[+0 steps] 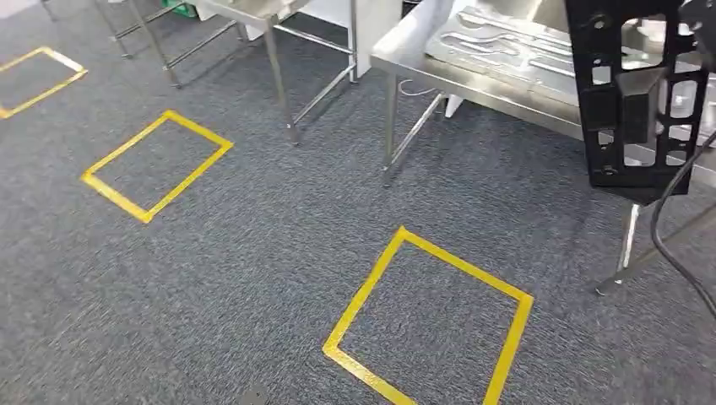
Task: Take the parts from the cabinet and place them on the table.
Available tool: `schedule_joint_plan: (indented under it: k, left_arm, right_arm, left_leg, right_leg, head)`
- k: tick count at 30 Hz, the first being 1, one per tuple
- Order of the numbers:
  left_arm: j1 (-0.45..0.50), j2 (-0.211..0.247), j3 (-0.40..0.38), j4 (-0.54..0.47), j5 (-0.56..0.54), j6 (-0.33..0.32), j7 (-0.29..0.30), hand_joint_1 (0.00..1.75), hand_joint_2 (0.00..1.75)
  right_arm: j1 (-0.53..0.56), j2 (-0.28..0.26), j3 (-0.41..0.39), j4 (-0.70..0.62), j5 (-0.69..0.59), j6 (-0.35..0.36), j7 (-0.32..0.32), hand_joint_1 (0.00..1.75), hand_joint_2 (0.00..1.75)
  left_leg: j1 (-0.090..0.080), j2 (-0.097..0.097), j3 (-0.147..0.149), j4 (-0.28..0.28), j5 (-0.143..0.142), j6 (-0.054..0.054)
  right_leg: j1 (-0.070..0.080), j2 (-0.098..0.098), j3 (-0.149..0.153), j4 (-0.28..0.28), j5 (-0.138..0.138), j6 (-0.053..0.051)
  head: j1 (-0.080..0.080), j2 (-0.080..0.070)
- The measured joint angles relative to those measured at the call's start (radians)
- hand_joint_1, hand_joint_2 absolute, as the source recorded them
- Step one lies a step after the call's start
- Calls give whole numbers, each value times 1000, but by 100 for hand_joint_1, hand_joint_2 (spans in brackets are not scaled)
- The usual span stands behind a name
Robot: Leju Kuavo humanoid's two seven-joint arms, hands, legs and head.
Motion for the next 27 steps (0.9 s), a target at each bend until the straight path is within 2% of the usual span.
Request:
schedule_joint_plan:
  k: [1,2,3,4,5,6,7,8,9,10,11,12,13,14,15,16,17,18,19,20,22,23,24,25,26,27]
  left_arm:
    - [0,0,0,0,0,0,-1,0,175]
    - [0,0,0,0,0,0,-2,0,175]
    - [1,11,0,3,0,0,-1,0,175]
    - [4,8,0,3,0,0,-3,0,175]
    - [3,8,0,3,-1,0,-3,0,175]
    - [3,8,0,3,0,0,-2,0,175]
    - [2,8,0,3,-1,0,-2,0,175]
    - [-1,2,0,3,-2,0,-2,0,175]
    - [-3,5,0,3,-1,0,-2,0,175]
    - [-3,5,0,3,-1,0,-3,0,175]
    - [-2,5,0,3,-1,0,-3,0,175]
    - [1,5,0,3,-1,0,-2,0,175]
    - [2,3,0,3,-1,-1,-2,0,175]
    - [2,3,0,3,-1,-1,-2,0,175]
    - [2,1,0,3,-1,-1,-2,0,175]
    - [1,1,0,3,-1,-1,-2,0,175]
    - [1,0,0,3,-1,-1,-2,0,175]
    - [1,2,0,3,-1,-1,-2,0,175]
    - [0,0,0,3,-2,-1,-2,0,175]
    - [0,1,0,3,-2,-3,-2,0,175]
    - [-1,1,0,3,-3,-6,-2,0,175]
    - [-4,0,0,3,-3,-7,-2,0,175]
    - [-6,0,0,3,-3,-7,-2,0,175]
    - [-6,0,0,3,-3,-7,-2,0,175]
    - [-3,0,0,3,-3,-8,-2,0,175]
    - [-1,0,0,3,-3,-8,-2,0,175]
  right_arm:
    - [-3,0,0,3,0,0,0,175,175]
    - [-5,0,-2,4,0,0,0,175,175]
    - [-8,0,-2,6,0,0,-2,175,175]
    - [-10,1,-2,9,0,0,-1,175,175]
    - [-10,2,-2,11,-1,0,-2,175,175]
    - [-7,1,-2,14,-1,0,0,175,175]
    - [-7,-3,-4,15,-1,0,0,175,175]
    - [-7,-4,-5,14,-1,0,-1,175,175]
    - [-13,-9,-6,16,-1,0,-2,175,175]
    - [-19,-8,-6,18,-1,-1,-2,175,175]
    - [-20,-8,-6,18,-2,0,-2,175,175]
    - [-17,-8,-6,20,-2,0,-2,175,175]
    - [-15,-8,-6,23,-2,0,-2,175,175]
    - [-13,-8,-6,26,-2,0,-1,175,175]
    - [-13,-8,-6,27,-2,0,-2,175,175]
    - [-15,-8,-6,27,-2,0,-2,175,175]
    - [-18,-8,-6,27,-2,0,-2,175,175]
    - [-21,-8,-6,27,-2,0,-2,175,175]
    - [-22,-6,-6,27,-2,0,-3,175,175]
    - [-22,-7,-6,28,-2,0,-3,175,175]
    - [-18,-15,-7,29,-2,-1,-9,175,175]
    - [-17,-17,-8,28,-2,-1,-12,175,175]
    - [-16,-18,-10,27,-2,-1,-14,175,175]
    - [-16,-18,-11,27,-2,-2,-14,175,175]
    - [-12,-17,-11,28,-2,-2,-15,175,175]
    - [-6,-14,-11,28,-2,-3,-16,175,175]
  left_leg:
    - [-2,-9,38,-90,50,12]
    - [-6,-44,79,-188,98,28]
    - [-2,-93,97,-221,91,45]
    - [-3,-88,101,-241,96,39]
    - [-9,-77,103,-239,96,39]
    - [-11,-70,105,-241,97,40]
    - [-12,-54,111,-256,104,44]
    - [4,-33,122,-286,120,43]
    - [-2,-22,129,-299,126,46]
    - [-3,-11,130,-303,129,48]
    - [-3,2,129,-303,129,48]
    - [-3,16,130,-302,127,46]
    - [-3,31,129,-300,125,45]
    - [-2,45,128,-297,123,42]
    - [0,57,127,-293,119,39]
    - [2,70,127,-286,113,34]
    - [3,82,126,-276,106,28]
    - [-2,92,124,-267,98,21]
    - [-7,99,124,-258,91,12]
    - [-8,106,126,-260,90,7]
    - [-10,131,132,-262,87,-1]
    - [-6,125,130,-259,80,-8]
    - [-1,72,123,-238,61,-14]
    - [3,32,99,-181,23,-15]
    - [3,13,59,-90,-23,-15]
    - [3,7,19,-2,-59,-15]
  right_leg:
    - [5,13,1,0,1,0]
    - [5,26,1,0,2,0]
    - [6,33,-2,0,4,3]
    - [0,44,-4,1,6,8]
    - [-8,56,-9,-2,11,16]
    - [-14,68,-11,-7,16,24]
    - [-14,86,-11,-13,22,33]
    - [-13,64,-12,-9,18,33]
    - [1,-1,-26,14,-5,34]
    - [-4,-40,-54,73,-42,39]
    - [-7,-59,-88,147,-76,44]
    - [-12,-67,-122,221,-104,50]
    - [-17,-71,-144,265,-113,56]
    - [-22,-73,-140,261,-98,62]
    - [-24,-78,-113,212,-68,66]
    - [-26,-88,-63,127,-27,69]
    - [-26,-115,-9,37,8,73]
    - [-17,-161,13,-12,-6,68]
    - [-14,-145,13,-14,3,52]
    - [-13,-131,9,-7,0,45]
    - [-10,-108,2,-5,2,34]
    - [-20,-98,5,-9,6,24]
    - [-20,-88,3,-10,7,21]
    - [-20,-81,2,-9,8,15]
    - [-19,-69,0,-9,9,11]
    - [-15,-54,-1,-9,10,8]
  head:
    - [0,0]
    - [0,0]
    - [0,0]
    - [0,0]
    - [1,0]
    - [-2,0]
    - [-1,0]
    - [-1,0]
    - [1,0]
    - [-1,0]
    - [1,0]
    - [1,0]
    - [0,0]
    - [0,0]
    - [0,0]
    - [0,0]
    - [0,0]
    - [0,0]
    - [0,0]
    - [0,0]
    - [0,0]
    - [0,0]
    - [1,0]
    - [0,0]
    - [0,0]
    - [0,0]
